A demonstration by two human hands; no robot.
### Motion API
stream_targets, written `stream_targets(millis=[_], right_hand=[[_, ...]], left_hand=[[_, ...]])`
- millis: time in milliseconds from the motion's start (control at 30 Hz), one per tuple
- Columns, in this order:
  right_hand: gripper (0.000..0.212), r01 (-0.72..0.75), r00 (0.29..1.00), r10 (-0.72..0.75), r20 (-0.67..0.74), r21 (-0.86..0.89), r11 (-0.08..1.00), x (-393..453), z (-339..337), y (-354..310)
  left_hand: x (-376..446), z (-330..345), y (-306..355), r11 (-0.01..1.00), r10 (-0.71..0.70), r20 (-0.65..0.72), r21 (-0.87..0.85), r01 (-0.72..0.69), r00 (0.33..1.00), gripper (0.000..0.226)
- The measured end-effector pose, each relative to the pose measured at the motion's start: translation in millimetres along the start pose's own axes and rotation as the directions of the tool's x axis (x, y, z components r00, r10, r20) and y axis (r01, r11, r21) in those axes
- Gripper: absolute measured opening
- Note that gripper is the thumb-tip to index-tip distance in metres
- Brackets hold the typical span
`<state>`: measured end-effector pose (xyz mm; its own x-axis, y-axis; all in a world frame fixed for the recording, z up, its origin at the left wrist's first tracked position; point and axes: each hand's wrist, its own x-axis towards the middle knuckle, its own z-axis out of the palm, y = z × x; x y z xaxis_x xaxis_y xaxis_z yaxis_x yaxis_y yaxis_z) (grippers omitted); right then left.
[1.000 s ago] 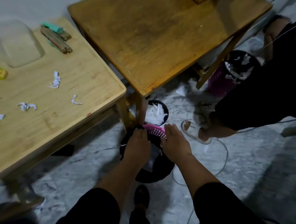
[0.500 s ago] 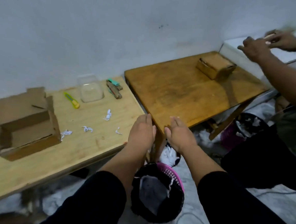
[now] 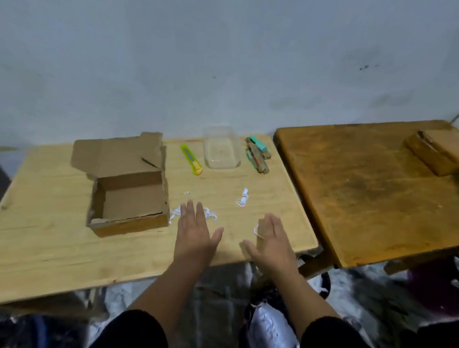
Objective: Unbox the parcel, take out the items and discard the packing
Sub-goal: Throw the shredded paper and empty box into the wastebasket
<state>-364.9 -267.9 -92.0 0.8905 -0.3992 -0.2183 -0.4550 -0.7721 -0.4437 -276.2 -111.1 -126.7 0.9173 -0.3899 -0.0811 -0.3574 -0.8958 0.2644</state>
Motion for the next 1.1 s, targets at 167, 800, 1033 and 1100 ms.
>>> stream_targets(millis=[167,800,1033,1100], right_hand=[[0.101,0.011,1.0,-0.011,-0.021,-0.019,1.0,32,48,5],[0.071,0.437,0.897,-0.438,0.057,0.032,0.899,156,55,14],[0.073,0.373,0.914,-0.39,0.114,0.14,0.917,112,51,32],[0.072,0.329,0.933,-0.349,0.091,0.181,0.927,100,45,34]], left_hand=[[19,40,-35,0.996,-0.043,-0.045,-0.075,0.039,0.998,0.091],[93,59,11,0.958,0.149,-0.047,-0.239,-0.156,0.988,0.055],[50,63,34,0.863,0.338,-0.067,-0.376,-0.337,0.939,0.045],[41,55,31,0.83,0.374,-0.149,-0.386,-0.402,0.915,0.041]])
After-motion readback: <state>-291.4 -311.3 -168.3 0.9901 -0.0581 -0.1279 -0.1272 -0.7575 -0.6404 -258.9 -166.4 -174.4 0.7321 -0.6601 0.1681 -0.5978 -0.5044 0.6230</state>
